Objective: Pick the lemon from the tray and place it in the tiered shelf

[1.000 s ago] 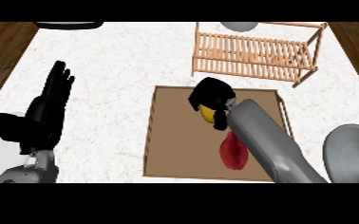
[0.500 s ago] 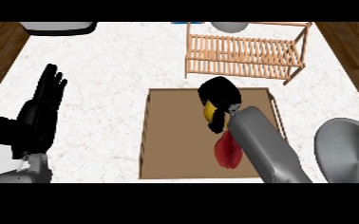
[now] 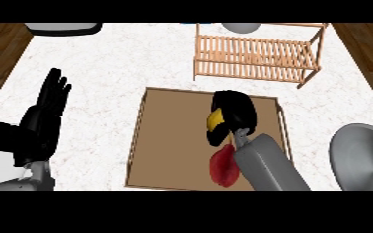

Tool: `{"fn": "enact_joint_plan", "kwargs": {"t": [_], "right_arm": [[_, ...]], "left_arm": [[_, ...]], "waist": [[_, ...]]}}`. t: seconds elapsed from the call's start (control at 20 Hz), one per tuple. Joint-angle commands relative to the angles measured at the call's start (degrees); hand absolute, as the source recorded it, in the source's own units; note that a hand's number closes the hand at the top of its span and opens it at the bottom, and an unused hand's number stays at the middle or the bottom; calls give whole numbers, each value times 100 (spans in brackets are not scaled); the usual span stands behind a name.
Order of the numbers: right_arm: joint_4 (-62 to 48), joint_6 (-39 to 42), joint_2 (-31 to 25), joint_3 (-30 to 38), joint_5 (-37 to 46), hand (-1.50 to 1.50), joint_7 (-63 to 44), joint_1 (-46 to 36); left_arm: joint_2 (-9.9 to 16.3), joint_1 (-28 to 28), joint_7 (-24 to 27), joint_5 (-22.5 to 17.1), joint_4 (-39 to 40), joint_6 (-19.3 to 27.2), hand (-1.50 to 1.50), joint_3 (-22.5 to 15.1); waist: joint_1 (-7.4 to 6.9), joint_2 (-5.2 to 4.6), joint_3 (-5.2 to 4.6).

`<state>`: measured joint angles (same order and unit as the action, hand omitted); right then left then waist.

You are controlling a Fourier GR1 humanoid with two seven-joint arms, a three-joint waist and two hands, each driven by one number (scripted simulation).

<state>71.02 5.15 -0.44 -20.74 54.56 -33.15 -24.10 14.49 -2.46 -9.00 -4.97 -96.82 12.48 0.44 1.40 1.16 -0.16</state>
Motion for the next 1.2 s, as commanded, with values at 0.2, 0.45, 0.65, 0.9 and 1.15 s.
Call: {"fn": "enact_joint_plan", "kwargs": {"t": [0.2, 0.45, 0.65, 0.9, 1.15], "right_arm": [[2650, -843, 43, -551, -465, 150, -2325, -301], [3857, -585, 44, -638, 695, 150, -3737, -435], [4575, 565, 43, -517, 1095, 150, -4231, -644], [4220, 752, -79, 580, 855, 150, -3606, -1080], [3881, 306, -132, 1030, 955, 150, -3108, -928]], "left_arm": [[-53, 1, 76, 48, 62, 36, 0, 31], [80, 56, 86, -29, 0, -135, 0, 133], [-154, 255, 103, 190, -170, 13, 0, -123], [-158, 82, -255, 216, -447, 50, 0, -101], [-291, -8, -16, 187, 7, -112, 0, -108]], "waist": [[-53, -28, 9], [-29, -40, 9], [-55, -54, 10], [-147, -96, 16], [-136, -113, 15]]}}
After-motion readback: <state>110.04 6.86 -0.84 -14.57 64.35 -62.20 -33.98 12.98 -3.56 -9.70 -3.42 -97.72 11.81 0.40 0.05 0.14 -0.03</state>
